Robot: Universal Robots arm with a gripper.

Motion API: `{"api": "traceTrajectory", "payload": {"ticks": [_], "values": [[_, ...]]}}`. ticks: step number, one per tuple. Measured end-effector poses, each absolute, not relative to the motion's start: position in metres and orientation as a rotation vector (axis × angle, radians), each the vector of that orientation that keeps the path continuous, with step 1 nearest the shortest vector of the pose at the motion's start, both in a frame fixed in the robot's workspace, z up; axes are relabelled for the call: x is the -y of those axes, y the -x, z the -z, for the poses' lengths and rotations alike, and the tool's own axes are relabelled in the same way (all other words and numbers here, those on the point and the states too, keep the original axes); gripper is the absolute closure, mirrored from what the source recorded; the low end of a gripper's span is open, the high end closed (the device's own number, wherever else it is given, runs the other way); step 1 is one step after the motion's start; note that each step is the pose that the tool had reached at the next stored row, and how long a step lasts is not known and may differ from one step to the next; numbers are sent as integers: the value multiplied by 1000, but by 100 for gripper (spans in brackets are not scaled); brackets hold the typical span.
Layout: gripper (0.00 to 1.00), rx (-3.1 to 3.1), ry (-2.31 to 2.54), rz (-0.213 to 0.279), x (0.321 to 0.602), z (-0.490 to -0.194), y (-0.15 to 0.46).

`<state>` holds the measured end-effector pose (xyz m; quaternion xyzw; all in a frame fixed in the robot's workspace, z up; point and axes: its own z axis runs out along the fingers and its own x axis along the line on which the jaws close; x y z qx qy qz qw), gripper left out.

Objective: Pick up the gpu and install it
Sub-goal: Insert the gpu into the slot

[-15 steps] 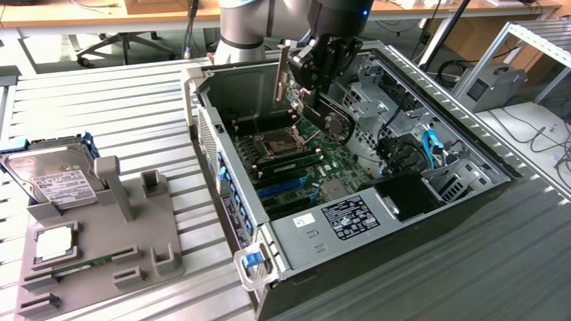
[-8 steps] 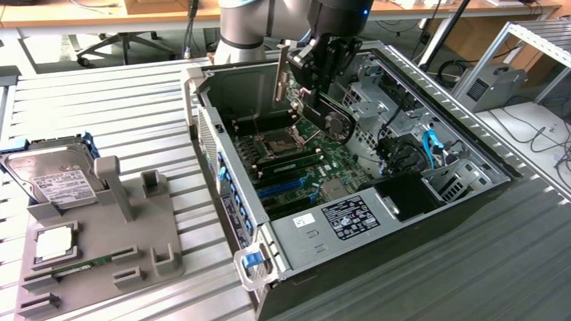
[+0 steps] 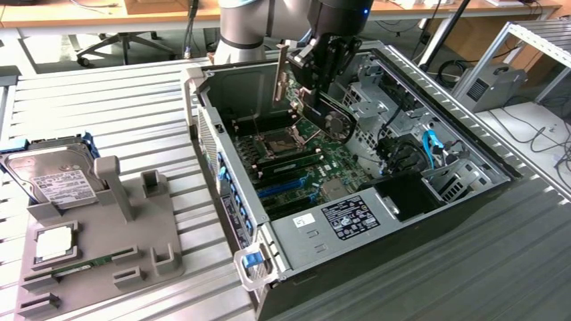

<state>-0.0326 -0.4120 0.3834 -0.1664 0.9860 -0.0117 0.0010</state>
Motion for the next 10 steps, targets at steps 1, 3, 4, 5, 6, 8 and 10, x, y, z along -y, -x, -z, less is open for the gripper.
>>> {"api": "traceTrajectory", "payload": {"ticks": [1,3,4,5,6,8,10], "values": [[73,-3095,525,37,412,-383,33],[73,-3094,531,37,412,-384,33],[73,-3094,533,37,412,-384,33],[73,-3093,536,37,412,-384,33],[73,-3092,540,37,412,-384,33],[73,-3091,545,37,412,-384,33],[73,-3090,551,37,412,-384,33]]}}
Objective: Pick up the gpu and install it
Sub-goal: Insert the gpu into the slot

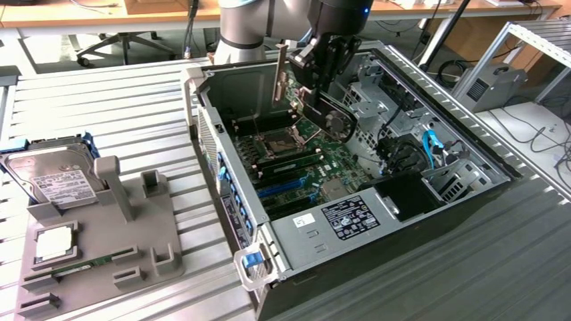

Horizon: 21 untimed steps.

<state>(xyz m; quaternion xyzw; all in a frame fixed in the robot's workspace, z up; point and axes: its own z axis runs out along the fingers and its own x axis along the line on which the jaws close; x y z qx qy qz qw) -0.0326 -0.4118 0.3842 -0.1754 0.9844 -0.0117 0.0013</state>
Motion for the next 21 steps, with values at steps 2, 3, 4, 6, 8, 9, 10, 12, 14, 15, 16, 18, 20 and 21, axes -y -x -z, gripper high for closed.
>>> {"api": "traceTrajectory", "payload": {"ticks": [2,3,4,6,8,9,10,12,14,15,16,18,20,21], "values": [[73,-3089,557,37,412,-384,33],[73,-3088,560,37,412,-384,33],[73,-3088,563,37,412,-385,33],[73,-3087,568,37,412,-385,33],[73,-3085,575,37,412,-385,33],[73,-3085,578,37,412,-385,33],[73,-3084,582,37,412,-385,33],[73,-3083,588,37,411,-386,33],[73,-3081,594,37,411,-386,33],[73,-3081,596,37,411,-386,33],[73,-3080,602,37,411,-386,33],[73,-3078,609,37,411,-386,33],[73,-3077,616,37,411,-387,33],[73,-3076,619,37,411,-387,33]]}}
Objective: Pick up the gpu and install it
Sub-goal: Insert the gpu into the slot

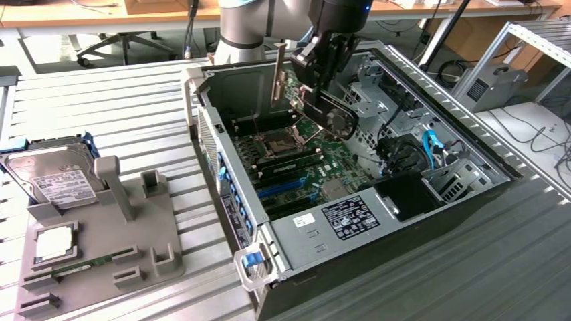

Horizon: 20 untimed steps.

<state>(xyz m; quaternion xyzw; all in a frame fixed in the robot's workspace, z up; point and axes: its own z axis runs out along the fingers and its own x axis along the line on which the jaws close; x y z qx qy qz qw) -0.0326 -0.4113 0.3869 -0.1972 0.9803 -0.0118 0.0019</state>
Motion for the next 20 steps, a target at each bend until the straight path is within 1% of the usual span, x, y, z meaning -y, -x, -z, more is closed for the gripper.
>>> {"api": "traceTrajectory", "payload": {"ticks": [20], "values": [[73,-3058,689,37,410,-390,33]]}}
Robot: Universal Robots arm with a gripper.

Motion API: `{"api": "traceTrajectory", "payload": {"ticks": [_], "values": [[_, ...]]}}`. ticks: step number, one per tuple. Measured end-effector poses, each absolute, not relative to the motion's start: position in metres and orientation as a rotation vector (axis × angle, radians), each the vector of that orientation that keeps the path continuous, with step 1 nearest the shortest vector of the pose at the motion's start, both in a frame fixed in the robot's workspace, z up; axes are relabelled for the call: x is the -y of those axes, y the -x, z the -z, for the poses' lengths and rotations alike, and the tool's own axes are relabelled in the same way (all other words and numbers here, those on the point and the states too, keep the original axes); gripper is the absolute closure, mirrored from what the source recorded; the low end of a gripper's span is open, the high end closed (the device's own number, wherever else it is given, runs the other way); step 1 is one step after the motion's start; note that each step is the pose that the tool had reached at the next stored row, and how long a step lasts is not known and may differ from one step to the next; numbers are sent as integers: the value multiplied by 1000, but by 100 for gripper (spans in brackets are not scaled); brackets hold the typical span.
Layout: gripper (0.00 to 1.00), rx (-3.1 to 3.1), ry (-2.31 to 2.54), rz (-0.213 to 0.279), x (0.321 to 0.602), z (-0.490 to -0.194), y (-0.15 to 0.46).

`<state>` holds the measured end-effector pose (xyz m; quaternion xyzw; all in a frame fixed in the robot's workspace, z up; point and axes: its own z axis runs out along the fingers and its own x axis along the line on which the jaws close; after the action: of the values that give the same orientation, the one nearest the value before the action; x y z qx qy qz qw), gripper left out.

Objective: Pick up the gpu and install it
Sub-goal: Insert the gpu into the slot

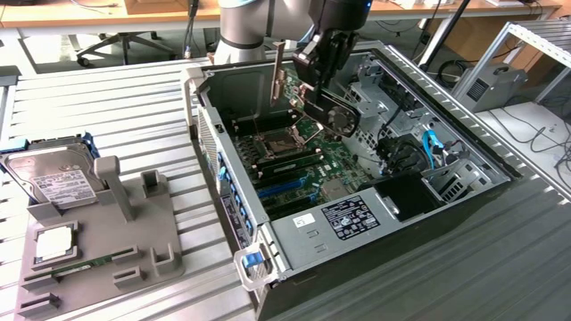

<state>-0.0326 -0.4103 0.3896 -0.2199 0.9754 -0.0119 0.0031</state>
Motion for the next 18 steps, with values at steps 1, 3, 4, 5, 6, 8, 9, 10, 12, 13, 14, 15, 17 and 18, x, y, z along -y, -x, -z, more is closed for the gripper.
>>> {"api": "traceTrajectory", "payload": {"ticks": [1,3,4,5,6,8,9,10,12,13,14,15,17,18], "values": [[73,-3057,694,37,410,-390,33],[73,-3055,702,37,410,-390,33],[73,-3054,706,37,410,-390,33],[73,-3053,710,37,410,-390,33],[73,-3052,714,38,410,-390,33],[73,-3050,721,37,410,-390,33],[73,-3049,725,37,410,-390,33],[73,-3048,729,38,410,-390,33],[73,-3046,737,37,410,-390,33],[73,-3045,740,38,410,-390,33],[73,-3044,744,37,410,-390,33],[73,-3043,748,37,410,-391,33],[73,-3042,755,37,410,-391,33],[73,-3040,760,38,410,-391,33]]}}
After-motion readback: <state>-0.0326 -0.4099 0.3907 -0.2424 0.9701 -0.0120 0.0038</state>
